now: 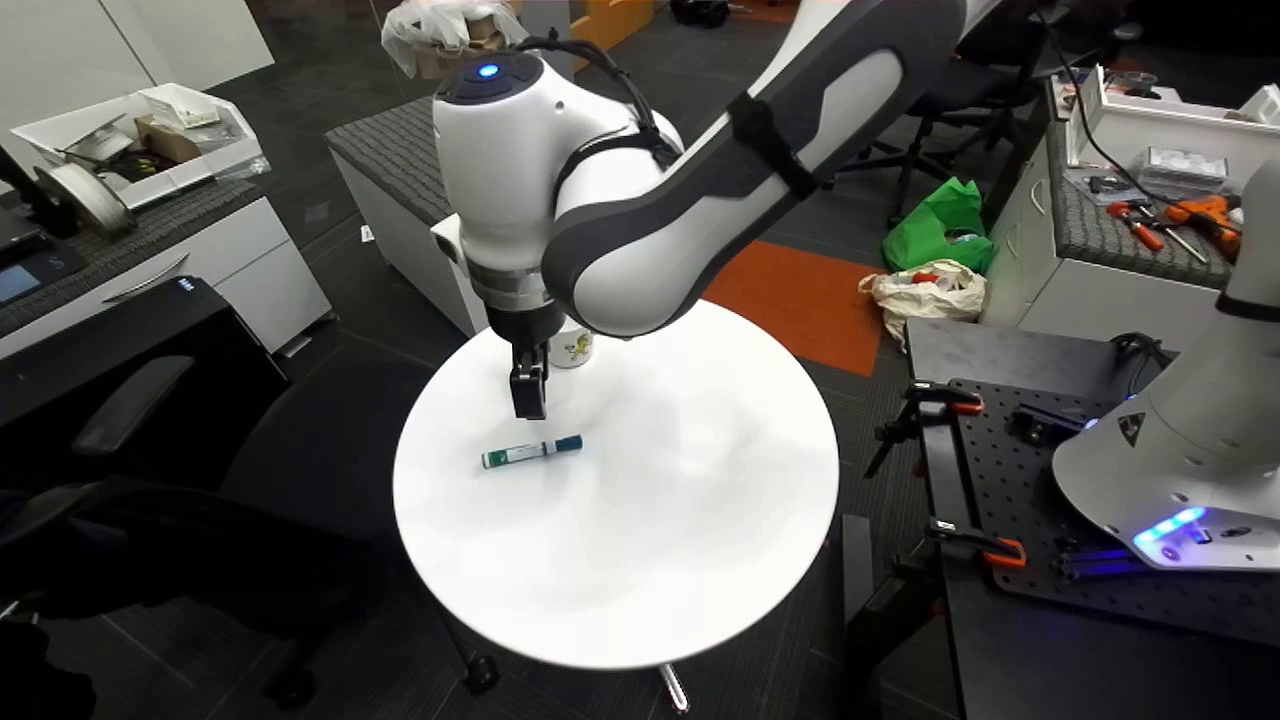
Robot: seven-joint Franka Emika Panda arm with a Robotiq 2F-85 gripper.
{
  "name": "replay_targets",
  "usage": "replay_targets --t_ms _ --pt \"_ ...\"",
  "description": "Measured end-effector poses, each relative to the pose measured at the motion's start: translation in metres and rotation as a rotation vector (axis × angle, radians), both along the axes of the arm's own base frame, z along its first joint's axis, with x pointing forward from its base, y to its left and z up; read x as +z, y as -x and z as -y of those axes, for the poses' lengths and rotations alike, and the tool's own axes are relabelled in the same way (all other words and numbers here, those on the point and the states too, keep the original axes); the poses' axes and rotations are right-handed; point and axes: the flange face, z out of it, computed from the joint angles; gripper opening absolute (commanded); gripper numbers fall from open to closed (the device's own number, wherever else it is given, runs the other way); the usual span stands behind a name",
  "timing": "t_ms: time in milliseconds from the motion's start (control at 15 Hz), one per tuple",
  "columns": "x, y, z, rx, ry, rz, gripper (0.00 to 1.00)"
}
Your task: Pick up the pen from the table and slightly move it forward.
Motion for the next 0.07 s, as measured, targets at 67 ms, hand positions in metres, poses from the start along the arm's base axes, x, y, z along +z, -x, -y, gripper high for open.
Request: replay_targets --t_ms 67 --pt "0.0005 0.0008 0.0001 0.0 0.0 0.0 1.0"
